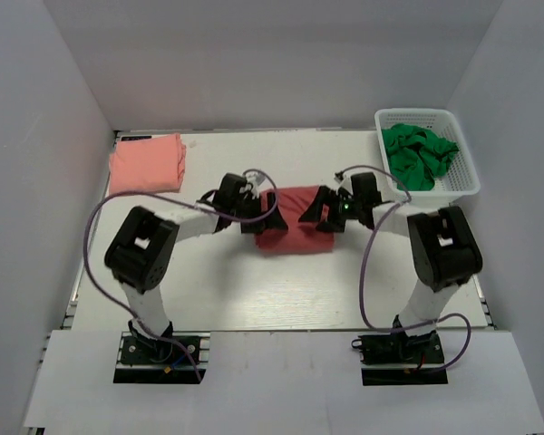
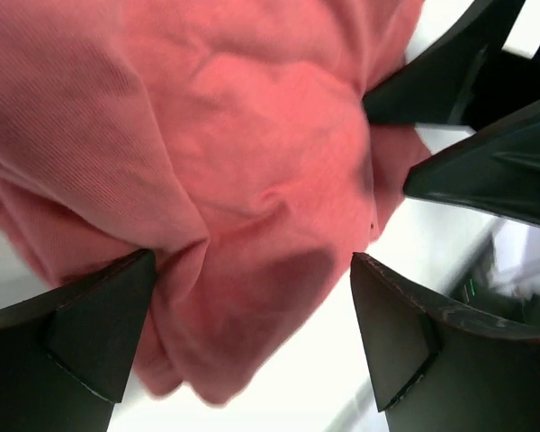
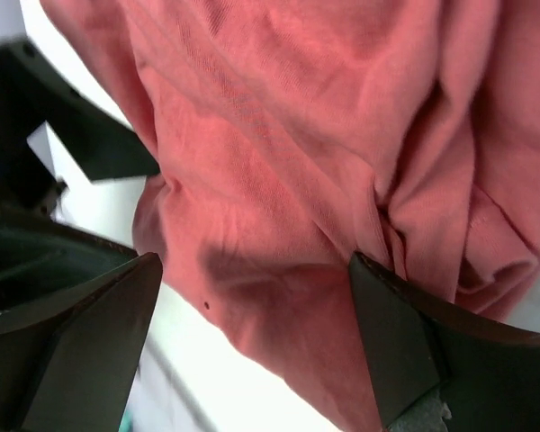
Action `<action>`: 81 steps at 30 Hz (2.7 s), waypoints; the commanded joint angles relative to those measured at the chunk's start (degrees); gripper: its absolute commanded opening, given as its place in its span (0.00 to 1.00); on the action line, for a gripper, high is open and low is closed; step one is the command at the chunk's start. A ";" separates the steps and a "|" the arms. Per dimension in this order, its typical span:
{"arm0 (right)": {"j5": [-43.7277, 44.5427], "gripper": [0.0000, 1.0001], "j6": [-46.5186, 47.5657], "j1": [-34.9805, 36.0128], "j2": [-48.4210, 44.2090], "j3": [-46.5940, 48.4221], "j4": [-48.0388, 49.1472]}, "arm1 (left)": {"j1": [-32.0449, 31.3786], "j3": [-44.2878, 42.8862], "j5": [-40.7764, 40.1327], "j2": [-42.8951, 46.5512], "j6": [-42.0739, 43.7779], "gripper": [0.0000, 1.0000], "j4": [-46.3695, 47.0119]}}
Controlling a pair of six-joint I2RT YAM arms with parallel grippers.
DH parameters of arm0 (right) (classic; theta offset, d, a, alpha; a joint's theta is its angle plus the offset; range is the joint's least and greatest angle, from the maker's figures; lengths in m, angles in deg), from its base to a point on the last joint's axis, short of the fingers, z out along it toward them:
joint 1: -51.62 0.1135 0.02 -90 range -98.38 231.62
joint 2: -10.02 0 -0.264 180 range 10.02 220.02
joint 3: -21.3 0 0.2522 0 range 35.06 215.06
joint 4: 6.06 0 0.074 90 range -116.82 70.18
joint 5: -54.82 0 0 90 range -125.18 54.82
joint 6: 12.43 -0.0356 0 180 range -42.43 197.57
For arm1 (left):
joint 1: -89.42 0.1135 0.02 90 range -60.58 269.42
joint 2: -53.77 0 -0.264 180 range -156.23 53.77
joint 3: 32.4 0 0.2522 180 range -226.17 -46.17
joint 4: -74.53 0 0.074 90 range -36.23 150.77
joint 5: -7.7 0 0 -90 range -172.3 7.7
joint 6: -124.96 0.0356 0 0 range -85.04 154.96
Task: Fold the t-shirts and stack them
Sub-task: Smooth out wrinkles on the folded tshirt
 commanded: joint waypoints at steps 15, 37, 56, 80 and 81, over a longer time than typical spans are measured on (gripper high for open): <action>10.11 0.90 9.90 3.55 -25.22 -1.84 -17.87 | -1.42 7.17 -28.06 27.34 0.05 0.85 -20.77; 8.01 0.36 8.76 3.55 2.40 15.30 -13.48 | -0.89 -2.68 -28.94 7.39 1.81 0.33 -14.00; 14.59 0.00 7.53 3.46 -29.20 0.46 -20.33 | -2.03 5.49 -15.76 28.99 12.98 0.00 -9.52; 29.54 0.00 7.62 -0.67 -10.79 5.89 -15.32 | -0.89 -10.76 -25.07 1.08 13.60 0.00 -9.07; 30.32 0.00 7.18 -0.85 -9.91 6.94 -15.59 | -0.89 -12.51 -24.55 -0.17 13.07 0.00 -9.78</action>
